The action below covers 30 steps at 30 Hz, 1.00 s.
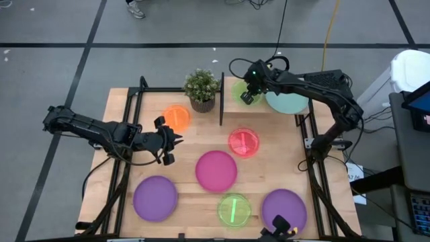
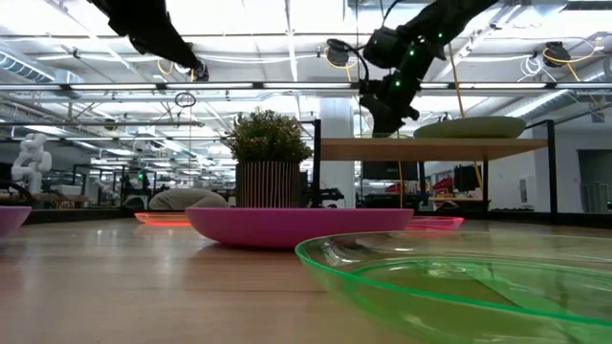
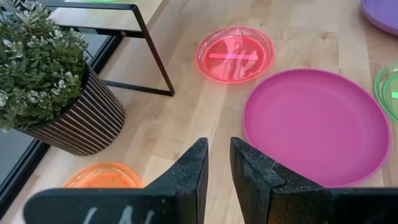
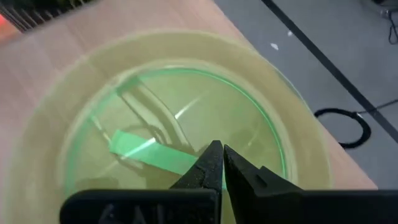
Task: Place and stack plates onto a shelf
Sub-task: Put the top light green plate on the shelf
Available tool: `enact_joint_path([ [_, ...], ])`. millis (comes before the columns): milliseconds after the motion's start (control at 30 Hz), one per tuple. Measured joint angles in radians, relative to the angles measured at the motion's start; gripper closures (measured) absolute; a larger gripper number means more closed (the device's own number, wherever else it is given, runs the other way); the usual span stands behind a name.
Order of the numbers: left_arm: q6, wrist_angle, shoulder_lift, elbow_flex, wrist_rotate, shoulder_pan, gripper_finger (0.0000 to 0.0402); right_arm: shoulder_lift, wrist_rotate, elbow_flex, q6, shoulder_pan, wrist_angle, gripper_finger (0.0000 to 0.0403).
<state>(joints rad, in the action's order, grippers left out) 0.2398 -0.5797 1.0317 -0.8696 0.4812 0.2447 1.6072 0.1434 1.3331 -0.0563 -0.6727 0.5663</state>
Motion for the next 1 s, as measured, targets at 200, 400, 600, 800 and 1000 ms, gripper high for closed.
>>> enact_joint_path([
  [200,0.001,0.000,0.000,0.000,0.000,0.000,0.0327,0.028,0.013,0.003,0.000,0.000,0.002,0.0403],
  [400,0.001,0.000,0.000,0.000,0.000,0.000,0.0327,0.030,0.017,0.003,0.007,0.018,0.003,0.0403],
  [600,0.001,0.000,0.000,0.000,0.000,0.000,0.0327,0.031,0.016,0.002,0.011,0.044,0.001,0.0403],
  [800,0.006,0.000,0.000,0.000,0.000,0.000,0.0327,0.032,0.013,0.000,0.011,0.050,-0.020,0.0403],
  [1000,0.006,0.000,0.000,0.000,-0.008,0.000,0.0327,0.009,0.027,-0.003,0.010,0.053,-0.031,0.0403],
])
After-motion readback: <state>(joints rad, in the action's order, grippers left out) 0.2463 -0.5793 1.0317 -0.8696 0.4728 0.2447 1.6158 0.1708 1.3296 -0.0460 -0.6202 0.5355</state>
